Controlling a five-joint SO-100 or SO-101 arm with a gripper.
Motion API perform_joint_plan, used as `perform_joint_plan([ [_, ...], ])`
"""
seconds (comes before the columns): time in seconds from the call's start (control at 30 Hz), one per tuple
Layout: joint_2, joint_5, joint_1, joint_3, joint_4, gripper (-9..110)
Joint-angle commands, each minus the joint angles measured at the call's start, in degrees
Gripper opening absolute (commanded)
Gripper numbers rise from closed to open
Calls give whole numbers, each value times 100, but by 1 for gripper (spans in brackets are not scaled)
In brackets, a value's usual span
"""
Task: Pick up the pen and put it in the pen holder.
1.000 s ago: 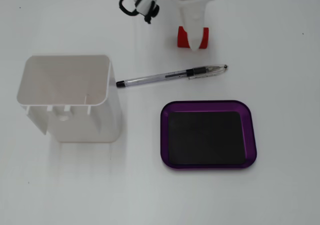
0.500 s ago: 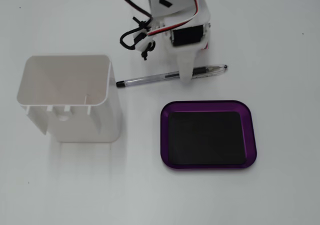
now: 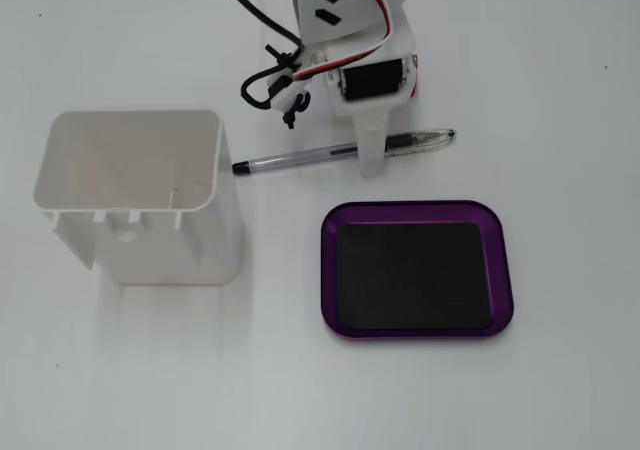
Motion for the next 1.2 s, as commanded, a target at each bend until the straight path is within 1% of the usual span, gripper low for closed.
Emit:
perform_joint_plan([
  [0.0,44,-114,-26,0,-44,10],
  [0.1,44,-211,-26,0,-44,0],
  [0.37,141,-202,-105,9,44,-1],
  [0.43,316,-123,-123,-62,264,-1],
  [0.57,1336,-97,-70,-325,844,-1],
  [0.77,3331,422,-114,-967,1406,-1],
  [0.97,4641,1459,-53,-1934,1433,-1],
  [1.1,4834,2514,-9,-2619,1336,-1],
  [1.17,4825,3103,220,-2848,1046,-1],
])
